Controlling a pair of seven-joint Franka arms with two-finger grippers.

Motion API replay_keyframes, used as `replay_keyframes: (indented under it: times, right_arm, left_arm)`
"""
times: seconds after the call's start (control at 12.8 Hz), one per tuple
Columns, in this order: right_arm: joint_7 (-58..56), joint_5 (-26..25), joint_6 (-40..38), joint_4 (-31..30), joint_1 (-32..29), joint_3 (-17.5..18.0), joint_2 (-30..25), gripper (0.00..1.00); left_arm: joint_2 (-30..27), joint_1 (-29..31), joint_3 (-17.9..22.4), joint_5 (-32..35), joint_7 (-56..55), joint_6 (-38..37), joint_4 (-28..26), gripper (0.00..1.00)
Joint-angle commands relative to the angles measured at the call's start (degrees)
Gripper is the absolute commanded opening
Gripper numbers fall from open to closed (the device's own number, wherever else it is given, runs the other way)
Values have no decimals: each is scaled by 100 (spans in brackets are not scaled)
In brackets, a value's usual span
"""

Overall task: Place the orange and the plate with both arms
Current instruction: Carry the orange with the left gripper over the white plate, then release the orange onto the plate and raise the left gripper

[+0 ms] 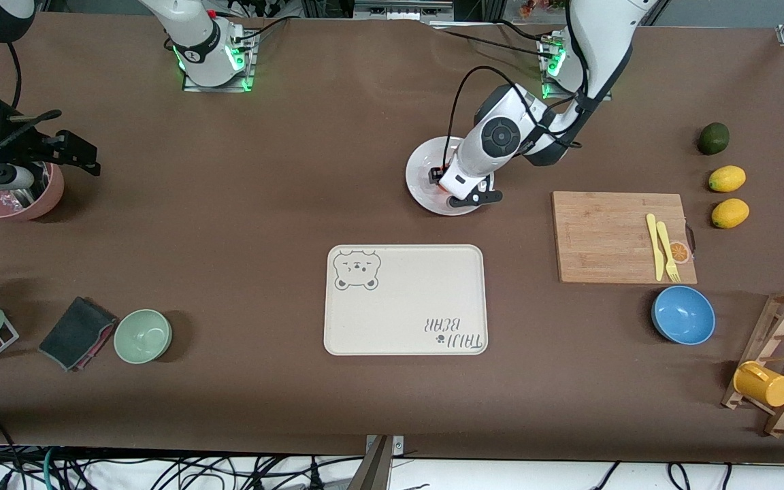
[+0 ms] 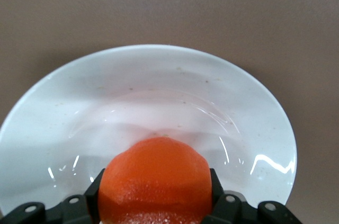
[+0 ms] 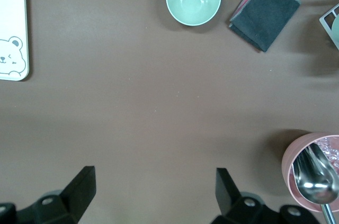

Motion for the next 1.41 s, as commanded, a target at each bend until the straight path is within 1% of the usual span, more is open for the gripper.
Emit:
replay_keyframes:
  times: [0.0,0.08,0.16,0.31,0.39,0.55,0.7,0.78,0.86,1.09,1.17,1.33]
  right_arm:
    - [-77,21,-63,32,7,-13,-5,100]
    - [-77,21,-63,32,7,-13,-5,100]
    - [-77,21,-63,32,7,-13,-5,100]
    - [-77,21,-63,32,7,-13,-5,100]
    - [-77,21,-72,23,7,-13,-5,100]
    - [-77,21,-63,32,7,-22,-5,100]
    - [-77,21,-72,32,7,-22,-5,100]
    - [-77,21,-72,23,7,-22,-5,100]
    - [-77,21,-72,32,7,-13,-5,100]
    - [-77,21,-142,32,33,5,-5,100]
    - [-86,21,-238,41,146,5,56,100]
    - [1,21,-423,41,323,-4,118,100]
  left_arm:
    - [37,-28,8,-71,-66,113,-19,54]
    - [54,-28,17,-71,-66,113,-10,85]
    - [63,-19,8,-71,-75,69,25,100]
    - [28,60,26,-71,-58,-106,122,100]
    - [11,121,34,-63,-40,-385,322,100]
    - [-7,296,52,-36,12,-1350,875,100]
    - [-7,630,52,173,39,-2623,1735,100]
    - [-7,805,52,401,239,-3221,2113,100]
    - [2,1103,43,499,668,-3662,2457,100]
    - [19,1789,78,526,1514,-4227,3030,100]
    - [19,1922,131,526,1664,-4281,3144,100]
    - [10,1993,315,640,1893,-4343,3320,100]
